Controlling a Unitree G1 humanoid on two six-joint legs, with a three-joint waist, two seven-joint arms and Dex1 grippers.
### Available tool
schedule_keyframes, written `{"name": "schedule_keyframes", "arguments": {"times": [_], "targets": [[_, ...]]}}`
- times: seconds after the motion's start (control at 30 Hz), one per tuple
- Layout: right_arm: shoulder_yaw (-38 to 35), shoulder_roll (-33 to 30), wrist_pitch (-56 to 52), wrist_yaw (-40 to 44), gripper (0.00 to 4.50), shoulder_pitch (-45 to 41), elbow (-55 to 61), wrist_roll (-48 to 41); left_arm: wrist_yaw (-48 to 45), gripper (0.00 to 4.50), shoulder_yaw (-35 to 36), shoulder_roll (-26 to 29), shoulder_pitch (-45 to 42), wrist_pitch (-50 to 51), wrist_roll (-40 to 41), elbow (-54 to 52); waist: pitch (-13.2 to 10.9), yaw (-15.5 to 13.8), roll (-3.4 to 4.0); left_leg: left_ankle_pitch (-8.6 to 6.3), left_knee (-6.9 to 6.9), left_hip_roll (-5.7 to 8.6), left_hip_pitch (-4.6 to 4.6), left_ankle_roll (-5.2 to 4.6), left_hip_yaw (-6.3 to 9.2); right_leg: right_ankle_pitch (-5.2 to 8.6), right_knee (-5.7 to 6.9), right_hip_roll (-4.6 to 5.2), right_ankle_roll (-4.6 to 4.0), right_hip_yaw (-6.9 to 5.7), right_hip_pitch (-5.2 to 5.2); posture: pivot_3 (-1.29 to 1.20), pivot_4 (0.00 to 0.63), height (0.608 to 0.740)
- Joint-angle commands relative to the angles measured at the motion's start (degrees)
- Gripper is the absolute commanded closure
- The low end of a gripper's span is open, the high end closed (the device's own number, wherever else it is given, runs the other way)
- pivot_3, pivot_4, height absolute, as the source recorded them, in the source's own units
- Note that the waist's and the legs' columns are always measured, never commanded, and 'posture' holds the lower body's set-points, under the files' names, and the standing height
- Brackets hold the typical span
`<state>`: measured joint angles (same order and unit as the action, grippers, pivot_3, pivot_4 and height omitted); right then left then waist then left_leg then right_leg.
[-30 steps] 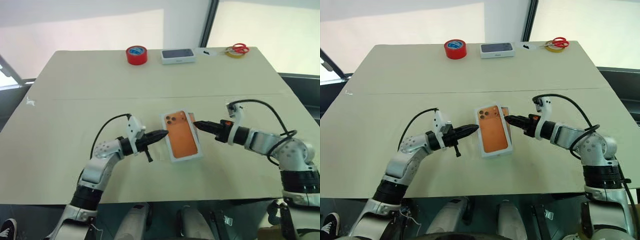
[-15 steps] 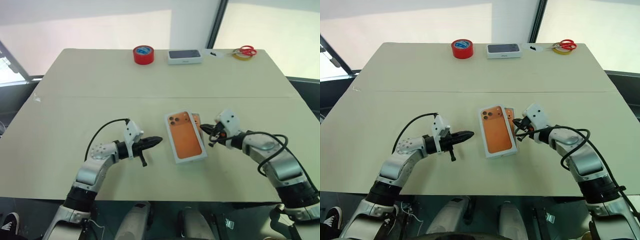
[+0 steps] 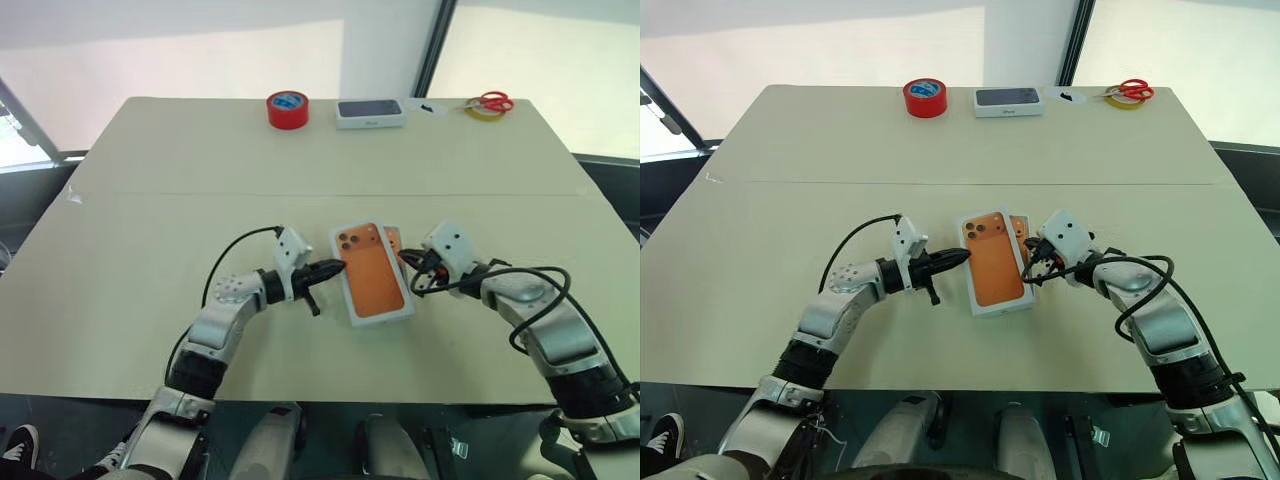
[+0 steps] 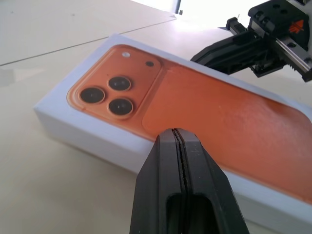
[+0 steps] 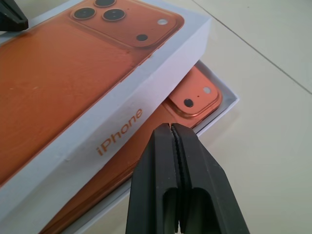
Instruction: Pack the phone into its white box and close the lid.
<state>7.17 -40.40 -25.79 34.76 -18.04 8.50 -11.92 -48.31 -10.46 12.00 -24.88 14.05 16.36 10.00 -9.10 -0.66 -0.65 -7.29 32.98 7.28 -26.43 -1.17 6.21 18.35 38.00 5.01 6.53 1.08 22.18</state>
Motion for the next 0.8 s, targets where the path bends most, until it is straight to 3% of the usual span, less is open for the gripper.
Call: {"name": "schedule_keyframes", "arguments": {"times": [0.03,0.27,0.4,0.63,0.8], "targets": [[-0.7,0.7,1.7,0.1,4.47,-1.1,-0.1,1.9,0.2,4.50,-0.4,-0.1,-0.9,-1.3,-1.2,0.1,0.0,0.1,0.00,0.00,0.00,0.00,0.00,0.00,0.00,0.00,0.00,0.00,0.00,0.01,0.00,0.00,0.150,0.740],[-2.2,0.9,1.7,1.2,4.47,0.0,0.5,2.6,-3.2,4.50,2.5,6.8,1.0,4.8,1.8,-7.7,0.0,0.2,0.01,0.01,0.00,-0.01,0.01,0.01,0.01,0.00,0.05,-0.02,0.00,0.01,0.03,0.00,0.150,0.740],[-2.9,-0.1,3.2,3.4,4.47,0.1,0.6,2.5,-5.3,4.50,-0.9,9.9,1.2,3.1,-1.8,-6.5,0.0,0.0,0.01,0.00,0.01,0.01,0.02,0.01,0.01,0.00,0.04,-0.01,0.00,0.01,0.00,0.00,0.150,0.740],[-4.0,-1.7,5.0,7.0,4.47,-1.2,-1.0,2.1,-4.2,4.50,-5.5,6.0,-0.4,2.9,-4.8,-1.5,0.0,0.0,0.01,0.00,0.02,0.03,0.01,0.00,0.01,0.00,0.04,0.01,0.00,0.01,-0.02,0.00,0.150,0.740],[-3.1,-2.0,4.9,8.7,4.47,0.1,0.4,3.4,-1.7,4.50,-4.7,2.0,-3.2,0.9,-6.0,3.2,0.0,-0.1,0.00,0.00,0.06,0.03,0.02,0.00,0.02,0.00,0.05,0.01,0.01,-0.01,-0.04,0.00,0.150,0.740]]}}
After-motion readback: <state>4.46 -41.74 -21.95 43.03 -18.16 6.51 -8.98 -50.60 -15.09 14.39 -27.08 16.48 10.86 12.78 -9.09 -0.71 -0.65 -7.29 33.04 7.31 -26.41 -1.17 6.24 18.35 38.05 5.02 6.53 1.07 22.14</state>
